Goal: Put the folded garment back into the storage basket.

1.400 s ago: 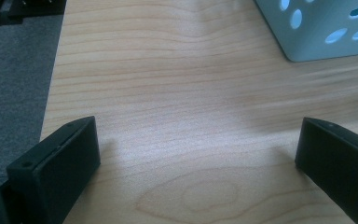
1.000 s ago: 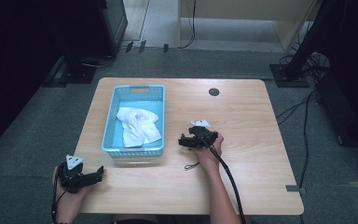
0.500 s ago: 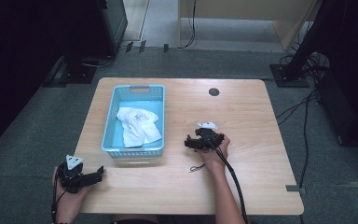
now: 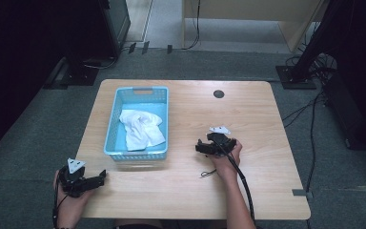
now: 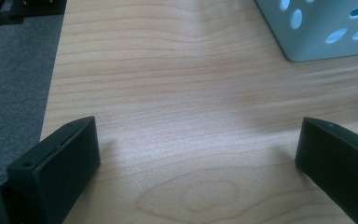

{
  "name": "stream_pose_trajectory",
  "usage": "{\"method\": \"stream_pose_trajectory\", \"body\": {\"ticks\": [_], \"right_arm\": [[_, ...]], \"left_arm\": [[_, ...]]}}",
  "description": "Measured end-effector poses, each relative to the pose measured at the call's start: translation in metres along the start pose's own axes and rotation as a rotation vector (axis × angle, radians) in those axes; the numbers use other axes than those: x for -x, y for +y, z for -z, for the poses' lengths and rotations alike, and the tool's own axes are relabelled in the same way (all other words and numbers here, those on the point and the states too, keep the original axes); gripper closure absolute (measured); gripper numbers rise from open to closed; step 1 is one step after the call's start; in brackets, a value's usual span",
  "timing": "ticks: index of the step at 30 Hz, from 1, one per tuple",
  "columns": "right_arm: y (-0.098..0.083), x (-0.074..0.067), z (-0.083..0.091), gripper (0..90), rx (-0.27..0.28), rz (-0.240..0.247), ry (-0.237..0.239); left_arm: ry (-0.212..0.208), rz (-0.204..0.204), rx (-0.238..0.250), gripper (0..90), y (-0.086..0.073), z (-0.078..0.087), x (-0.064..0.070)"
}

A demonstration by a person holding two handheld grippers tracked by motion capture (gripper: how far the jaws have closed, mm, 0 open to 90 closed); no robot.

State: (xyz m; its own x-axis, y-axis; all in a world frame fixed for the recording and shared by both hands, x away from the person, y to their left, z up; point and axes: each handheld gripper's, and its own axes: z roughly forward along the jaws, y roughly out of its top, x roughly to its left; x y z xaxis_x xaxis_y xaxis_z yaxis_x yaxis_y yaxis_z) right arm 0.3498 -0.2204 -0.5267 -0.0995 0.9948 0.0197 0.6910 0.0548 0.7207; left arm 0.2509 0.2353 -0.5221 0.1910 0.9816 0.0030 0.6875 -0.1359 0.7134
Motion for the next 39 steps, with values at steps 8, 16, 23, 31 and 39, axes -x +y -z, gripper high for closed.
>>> {"method": "stream_pose_trajectory", "body": {"ticks": [8, 16, 23, 31, 39], "right_arm": [[-0.003, 0.008, 0.003, 0.1, -0.001, -0.008, -0.006], [-0.006, 0.016, 0.007, 0.1, 0.000, -0.015, -0.014], [-0.010, 0.024, 0.010, 0.1, 0.001, -0.020, -0.022], [-0.013, 0.031, 0.013, 0.1, 0.001, -0.023, -0.026], [-0.018, 0.041, 0.019, 0.1, 0.000, -0.036, -0.037]], "left_arm": [[0.000, -0.002, -0.002, 0.0, 0.000, 0.000, 0.000], [0.001, -0.002, -0.002, 0.0, 0.000, 0.000, 0.000], [0.001, -0.001, -0.002, 0.0, 0.000, 0.000, 0.000], [0.001, -0.002, -0.002, 0.0, 0.000, 0.000, 0.000], [0.002, -0.002, -0.003, 0.0, 0.000, 0.000, 0.000]]}}
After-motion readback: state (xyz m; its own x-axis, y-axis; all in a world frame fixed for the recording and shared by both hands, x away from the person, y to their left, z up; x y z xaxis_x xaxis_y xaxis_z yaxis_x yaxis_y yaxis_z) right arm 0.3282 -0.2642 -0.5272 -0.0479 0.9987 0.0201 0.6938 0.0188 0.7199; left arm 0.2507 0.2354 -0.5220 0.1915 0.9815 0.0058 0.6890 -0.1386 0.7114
